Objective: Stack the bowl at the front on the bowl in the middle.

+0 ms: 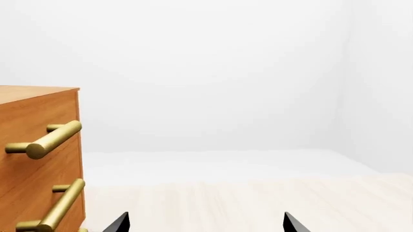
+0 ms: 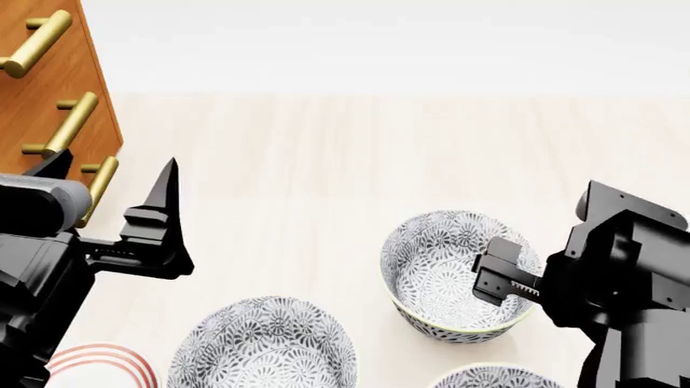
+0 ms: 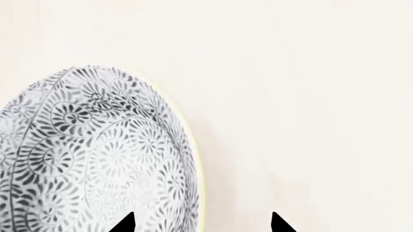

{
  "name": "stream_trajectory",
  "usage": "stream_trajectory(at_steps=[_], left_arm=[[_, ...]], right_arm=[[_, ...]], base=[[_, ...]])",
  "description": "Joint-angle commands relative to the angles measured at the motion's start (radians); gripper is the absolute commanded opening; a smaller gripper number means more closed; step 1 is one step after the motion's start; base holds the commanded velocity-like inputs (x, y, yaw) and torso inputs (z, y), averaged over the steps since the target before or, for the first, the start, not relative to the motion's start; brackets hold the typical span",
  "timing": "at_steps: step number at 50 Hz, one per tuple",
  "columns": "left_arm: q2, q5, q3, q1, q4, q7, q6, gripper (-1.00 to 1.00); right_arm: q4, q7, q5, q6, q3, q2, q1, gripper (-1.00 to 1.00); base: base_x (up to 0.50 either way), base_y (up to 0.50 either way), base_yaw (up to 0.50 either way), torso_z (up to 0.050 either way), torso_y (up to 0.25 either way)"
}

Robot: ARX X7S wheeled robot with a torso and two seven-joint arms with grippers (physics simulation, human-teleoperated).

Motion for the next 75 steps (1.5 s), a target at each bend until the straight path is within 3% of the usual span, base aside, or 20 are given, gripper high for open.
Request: stream_trajectory(at_steps=[1, 17, 18, 41, 61, 75], left_arm=[[-0.006, -0.004, 0.007, 0.005, 0.003, -0.004, 0.002, 1.0], [-0.011, -0.013, 0.01, 0.003, 0.004, -0.01, 0.004, 1.0], [-0.011, -0.013, 0.011, 0.004, 0.002, -0.01, 0.006, 1.0], [-0.019, -0.02, 0.018, 0.003, -0.007, -0.014, 0.017, 1.0], [-0.025, -0.045, 0.009, -0.006, -0.001, -0.022, 0.005, 1.0], [-0.028, -0.059, 0.006, -0.011, -0.003, -0.026, 0.004, 1.0]], right_arm=[[0.001, -0.025, -0.07, 0.001, 0.05, -0.015, -0.02, 1.0], [0.001, -0.032, -0.107, -0.008, 0.066, -0.024, -0.023, 1.0], [0.001, -0.03, -0.108, -0.012, 0.067, -0.023, -0.024, -1.0], [0.001, -0.013, -0.115, -0.031, 0.085, -0.021, -0.022, -1.0], [-0.011, -0.047, -0.102, 0.054, 0.112, -0.005, 0.102, -1.0], [-0.451, -0.06, -0.07, 0.381, 0.133, -0.027, 0.024, -1.0]], base=[[0.0, 0.0, 0.0, 0.0, 0.0], [0.0, 0.0, 0.0, 0.0, 0.0], [0.0, 0.0, 0.0, 0.0, 0.0], [0.0, 0.0, 0.0, 0.0, 0.0], [0.0, 0.0, 0.0, 0.0, 0.0], [0.0, 0.0, 0.0, 0.0, 0.0]])
